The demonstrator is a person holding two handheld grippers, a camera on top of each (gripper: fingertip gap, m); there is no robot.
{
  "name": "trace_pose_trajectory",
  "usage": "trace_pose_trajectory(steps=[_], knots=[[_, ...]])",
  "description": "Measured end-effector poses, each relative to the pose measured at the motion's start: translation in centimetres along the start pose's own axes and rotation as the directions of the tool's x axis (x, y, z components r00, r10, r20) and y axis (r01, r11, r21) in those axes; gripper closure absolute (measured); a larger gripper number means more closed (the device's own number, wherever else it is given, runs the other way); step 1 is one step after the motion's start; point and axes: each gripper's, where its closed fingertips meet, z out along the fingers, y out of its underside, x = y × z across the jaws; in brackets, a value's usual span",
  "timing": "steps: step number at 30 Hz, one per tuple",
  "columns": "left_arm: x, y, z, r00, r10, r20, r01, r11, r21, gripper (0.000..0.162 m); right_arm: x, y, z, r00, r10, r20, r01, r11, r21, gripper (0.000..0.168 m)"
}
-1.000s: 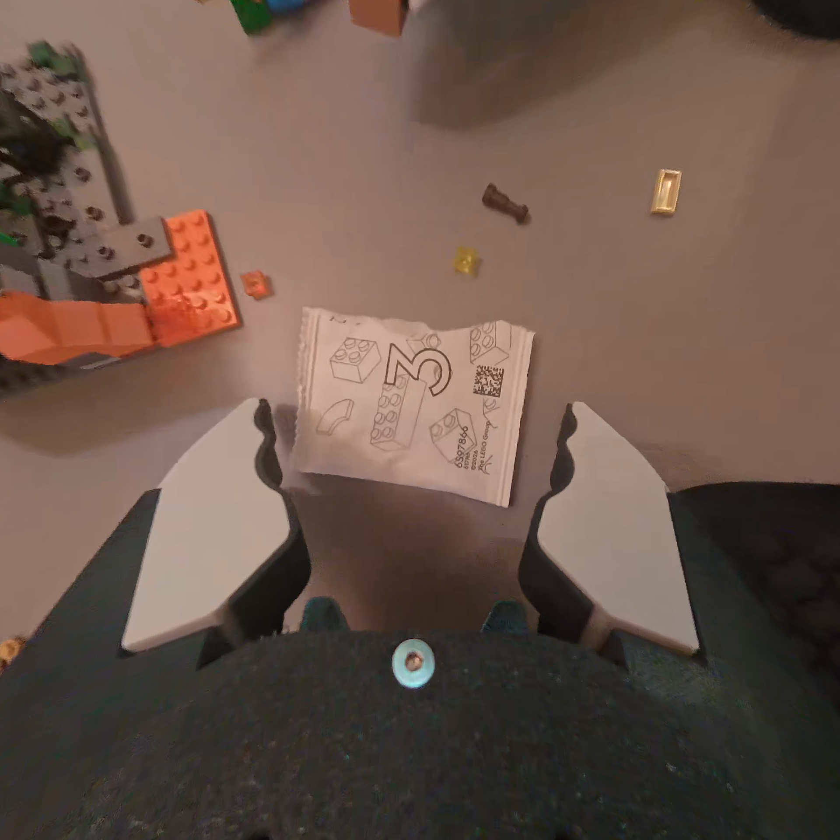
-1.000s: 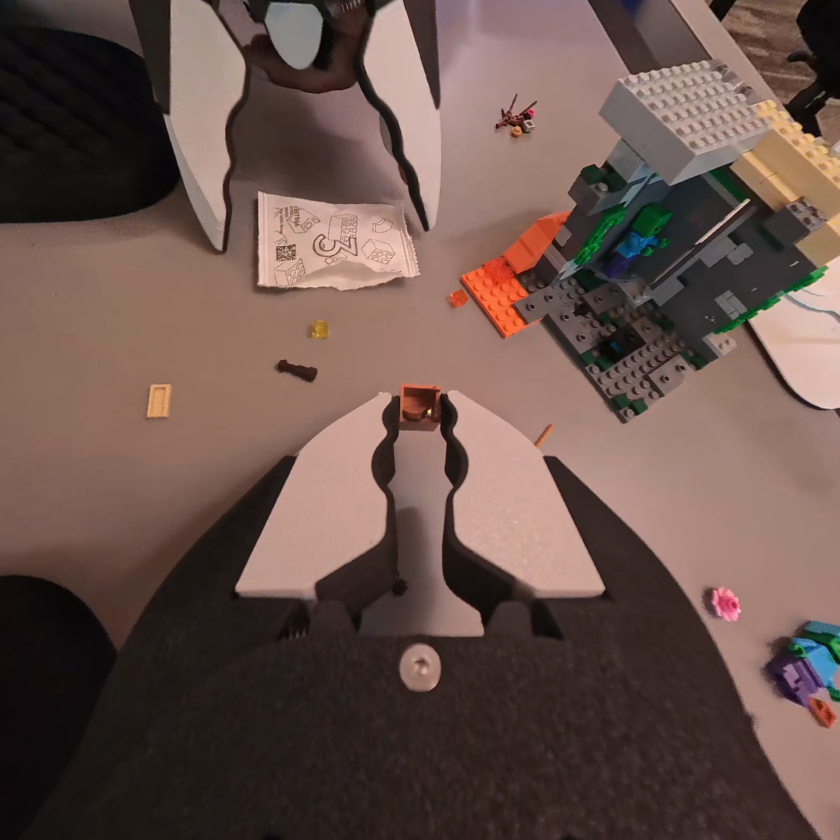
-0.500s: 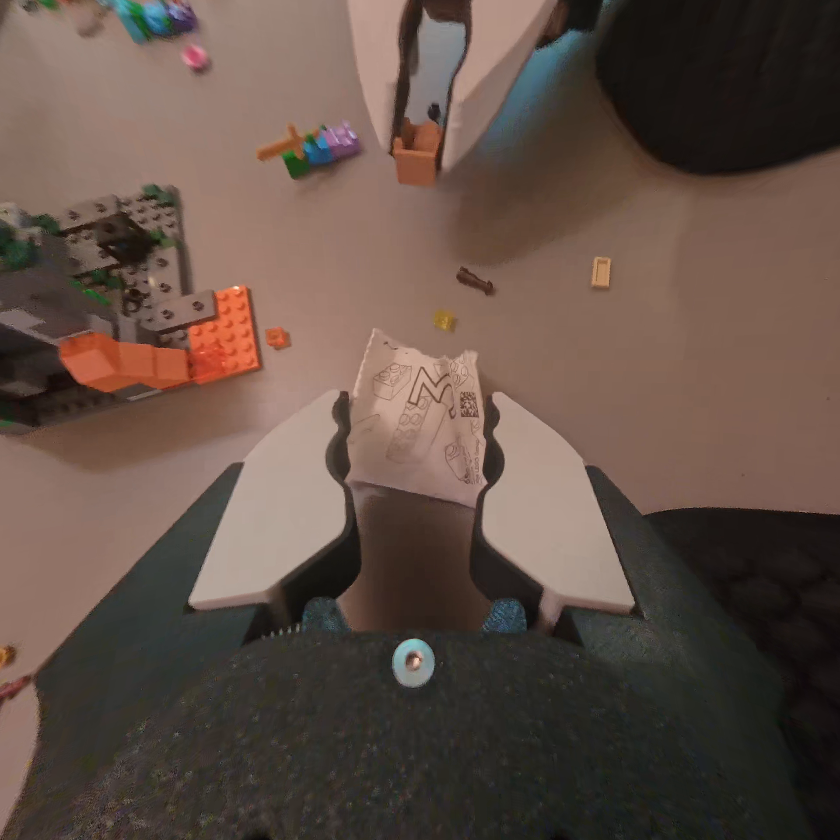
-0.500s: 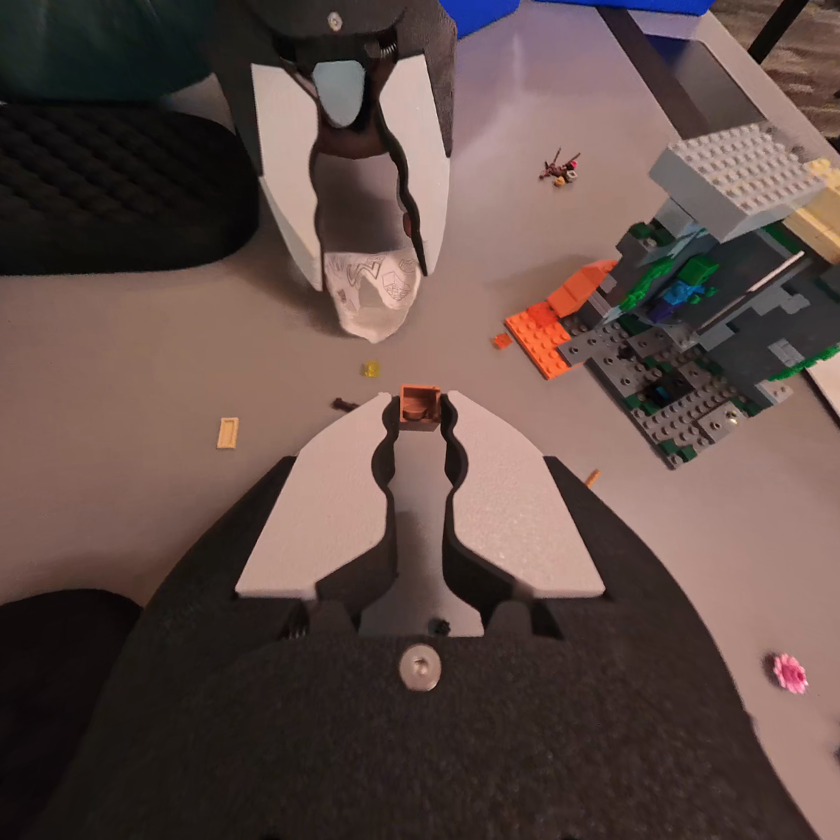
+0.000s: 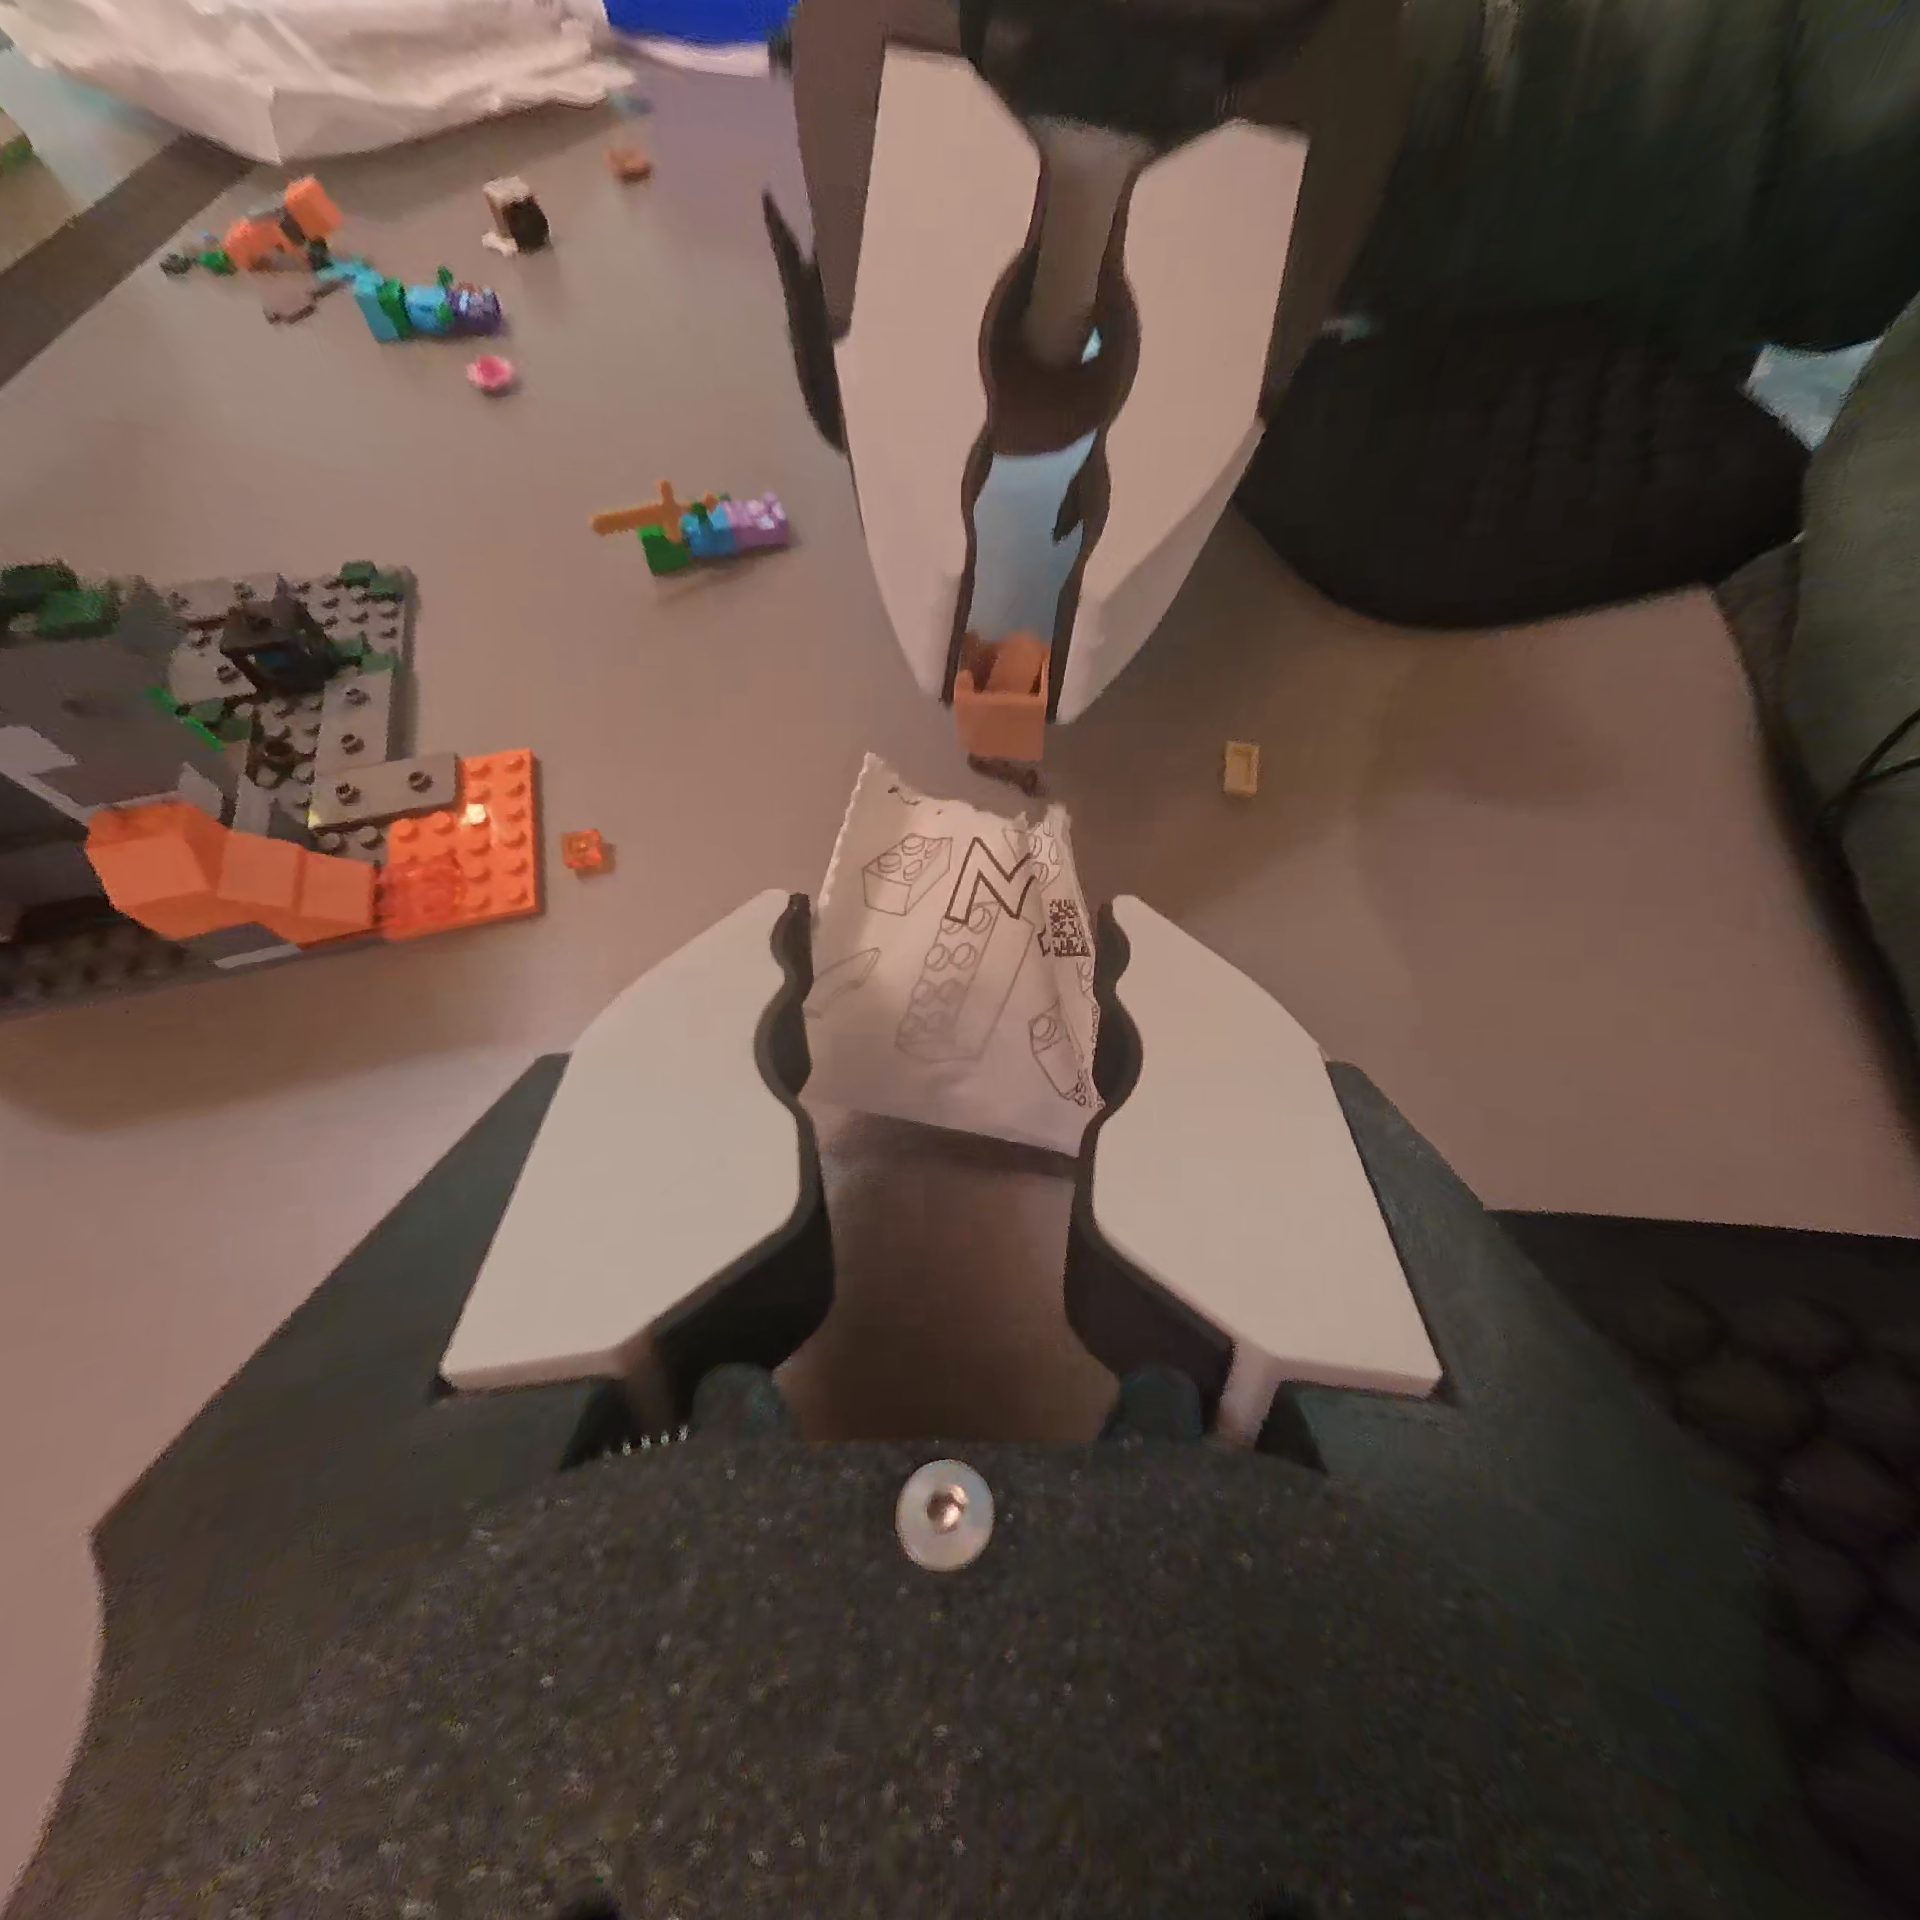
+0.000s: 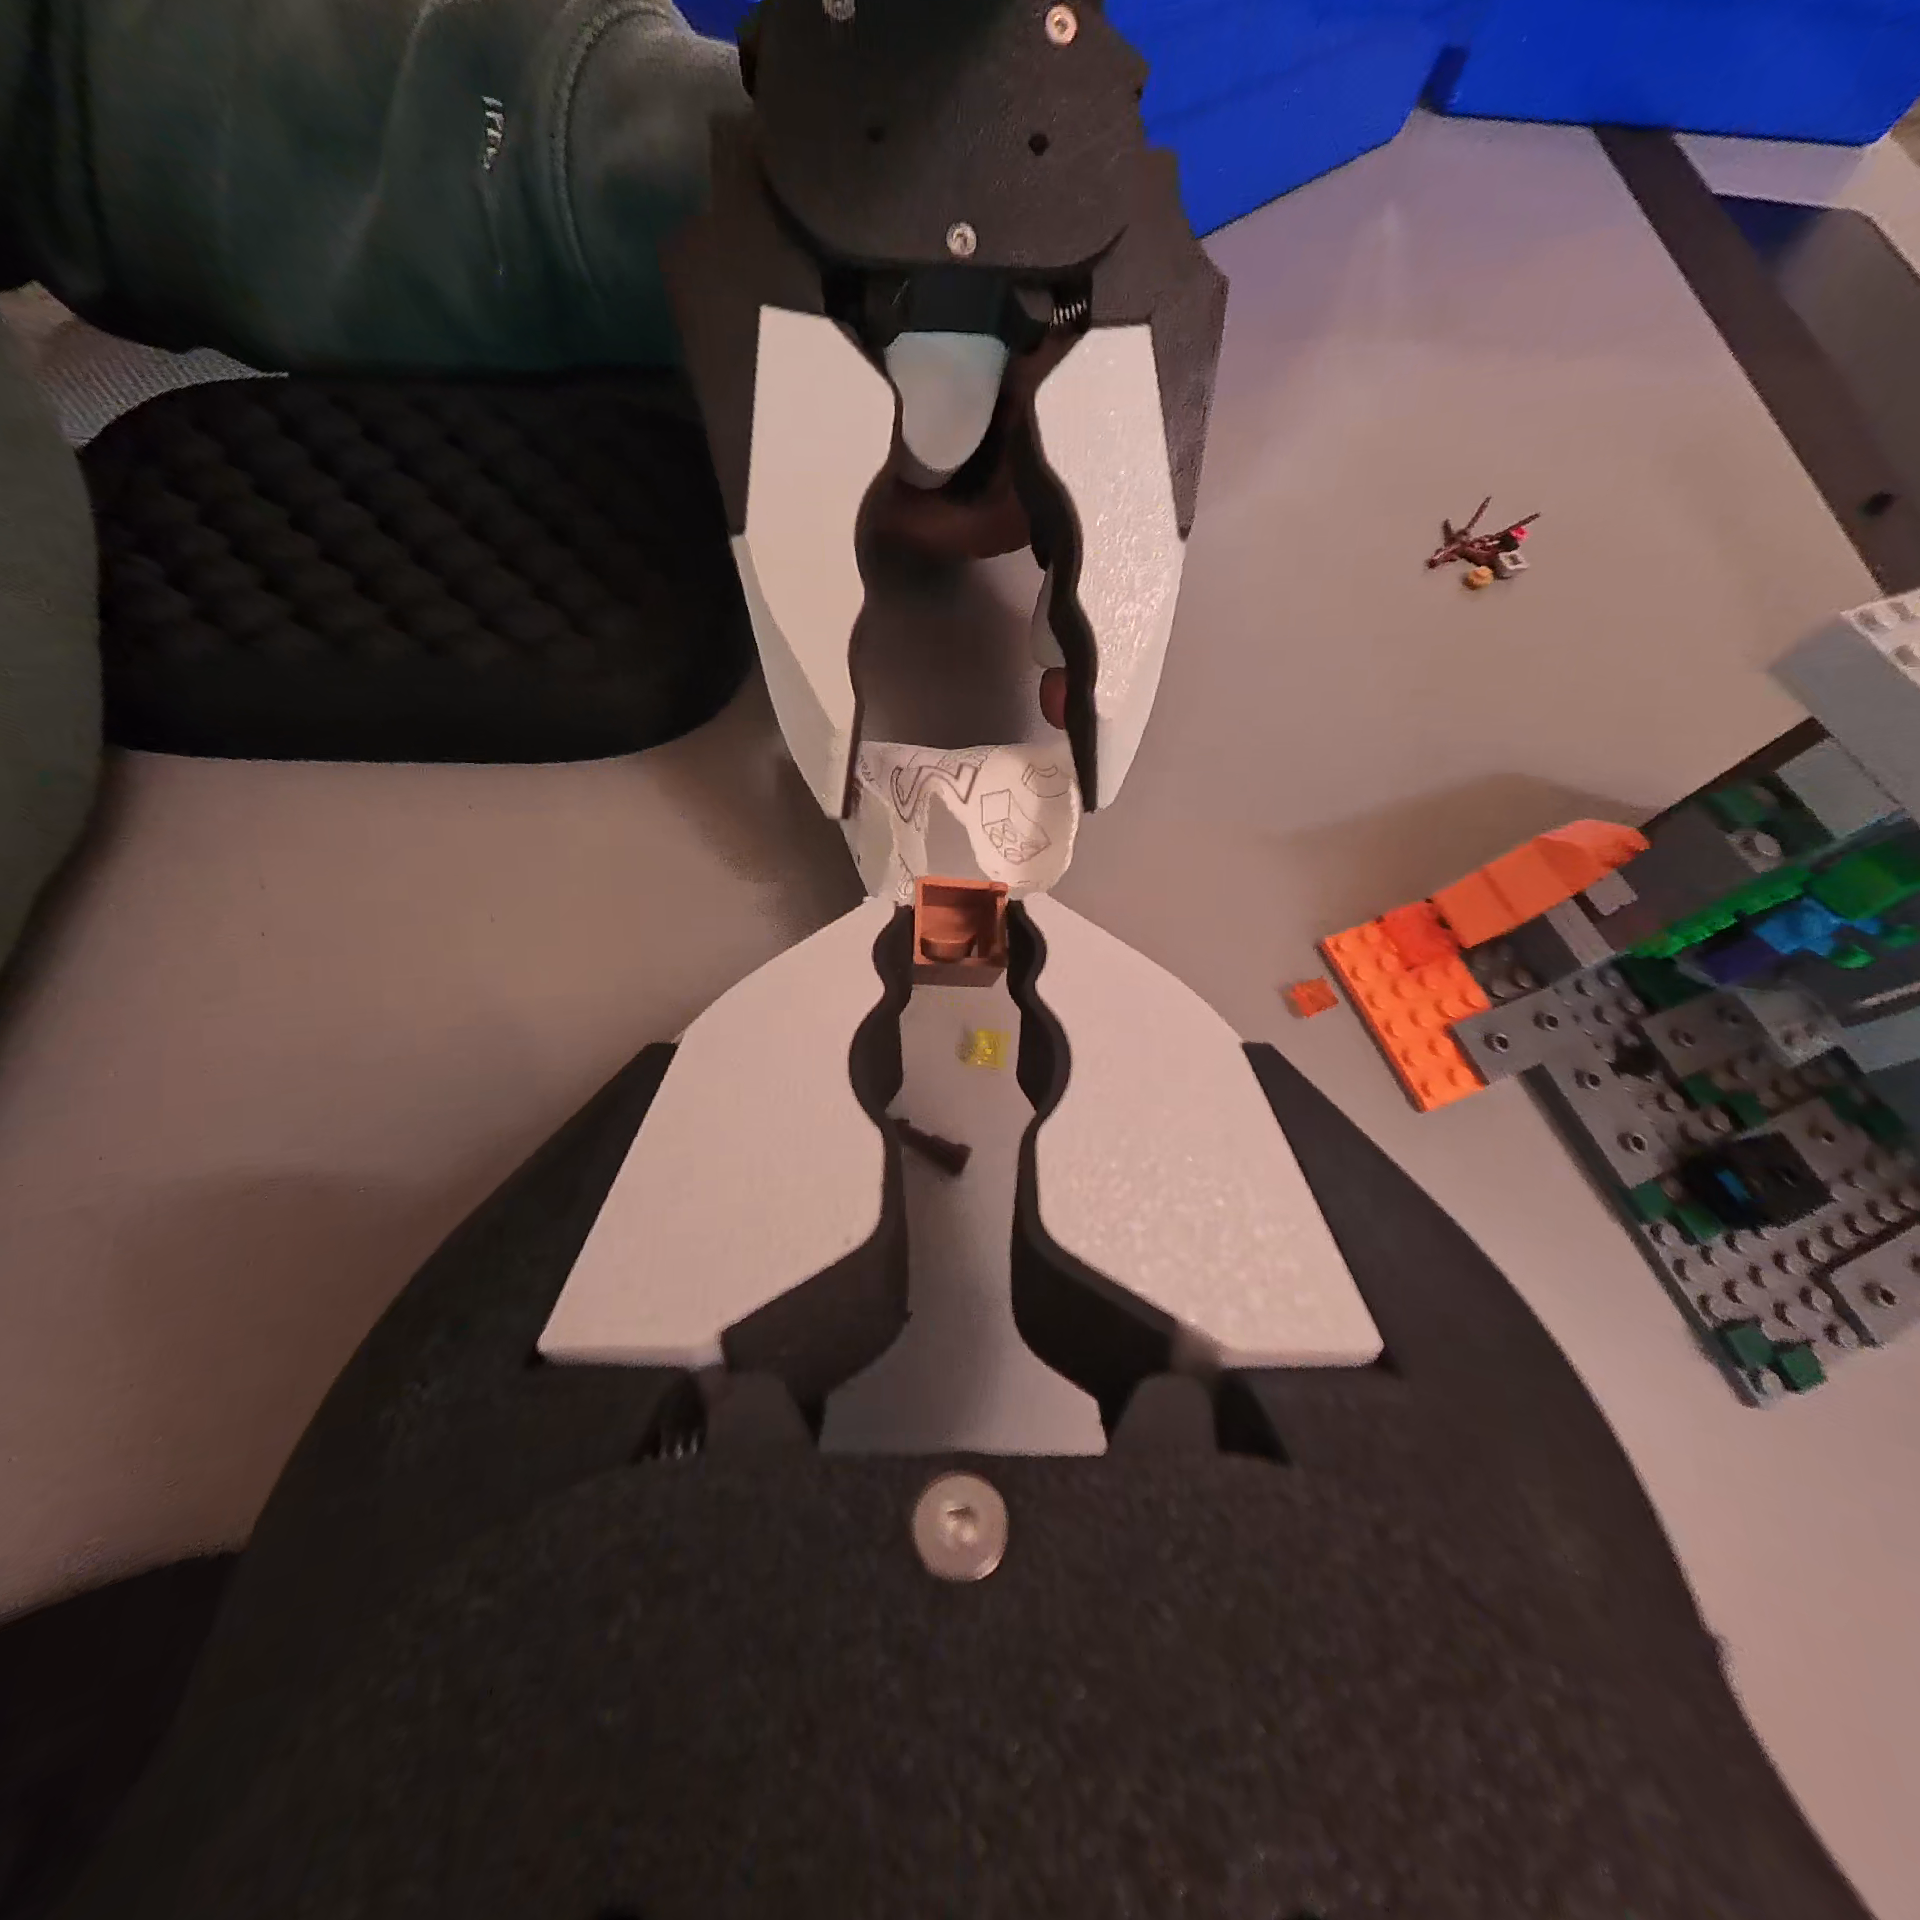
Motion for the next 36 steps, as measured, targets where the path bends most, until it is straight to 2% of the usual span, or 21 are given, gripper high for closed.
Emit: trace_pose_trajectory(steps=[4,10,18,26,32,36], knots=[[0.3,-1.3,-0.4,1.0,-0.022,-0.022,0.024,0.995,0.092,0.109,-0.1,-0.6,0.1,1.0,-0.002,0.011,0.002,1.0,0.007,0.151],[0.5,-1.8,-0.6,0.999,-0.034,-0.038,0.038,0.99,0.132,0.106,0.1,-0.8,0.6,1.0,0.0,0.007,0.0,1.0,-0.008,0.151],[0.3,-2.2,-0.9,0.998,-0.053,-0.043,0.06,0.983,0.172,0.104,0.3,-1.6,0.4,0.999,0.046,0.004,-0.046,0.998,0.042,0.146],[0.3,-2.7,-1.1,0.998,-0.043,-0.041,0.051,0.977,0.209,0.105,0.8,-2.4,-1.2,0.997,0.082,0.016,-0.083,0.991,0.108,0.143],[0.7,-3.4,-1.5,0.998,-0.015,-0.053,0.028,0.965,0.26,0.106,0.8,-2.2,-1.7,0.997,0.073,0.003,-0.073,0.993,0.094,0.145],[0.8,-3.9,-1.8,0.999,-0.006,-0.053,0.021,0.956,0.294,0.106,0.3,-1.7,-1.2,0.993,0.112,0.047,-0.116,0.991,0.074,0.146]])
